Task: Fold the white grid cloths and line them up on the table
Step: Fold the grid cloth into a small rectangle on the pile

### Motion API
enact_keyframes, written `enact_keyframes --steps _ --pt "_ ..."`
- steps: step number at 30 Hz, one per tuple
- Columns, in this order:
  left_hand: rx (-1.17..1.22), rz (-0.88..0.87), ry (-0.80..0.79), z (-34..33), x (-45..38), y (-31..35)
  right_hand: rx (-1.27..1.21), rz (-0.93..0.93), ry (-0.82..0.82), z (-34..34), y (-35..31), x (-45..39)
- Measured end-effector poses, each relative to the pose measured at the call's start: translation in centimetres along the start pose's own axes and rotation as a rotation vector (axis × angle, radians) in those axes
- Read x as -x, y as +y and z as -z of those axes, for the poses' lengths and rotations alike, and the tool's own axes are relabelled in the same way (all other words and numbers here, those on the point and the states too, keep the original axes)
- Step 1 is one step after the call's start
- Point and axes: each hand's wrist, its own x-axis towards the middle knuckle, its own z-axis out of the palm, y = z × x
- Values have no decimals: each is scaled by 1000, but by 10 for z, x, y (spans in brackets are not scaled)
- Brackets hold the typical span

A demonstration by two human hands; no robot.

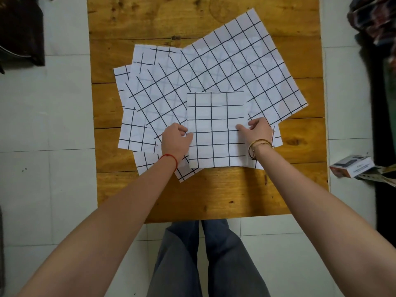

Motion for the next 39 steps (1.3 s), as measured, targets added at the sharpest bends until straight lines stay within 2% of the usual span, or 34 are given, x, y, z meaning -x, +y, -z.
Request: enact_keyframes --steps 6,9,13,20,25,28,34,39 --pt "129 75 6 1 -1 8 -91 -46 -85 -1 -2 -7" --pt "200 152 -51 8 -4 12 -129 -46 -152 2 0 -9" --pt "198 189 -94 17 -12 11 -170 57 -225 8 0 -10" --pt "237 186 -157 26 -19 8 -71 308 -219 14 3 -12" --pt "427 189 -198 33 -14 17 -225 356 -245 18 5 -12" --pt "505 234 -200 35 -15 16 -331 311 -238 18 2 -9" --pt "383 89 -196 33 -15 10 -328 277 -289 19 0 -1" --pt "238 -7 -172 26 -21 -1 -149 271 -240 13 2 -6"
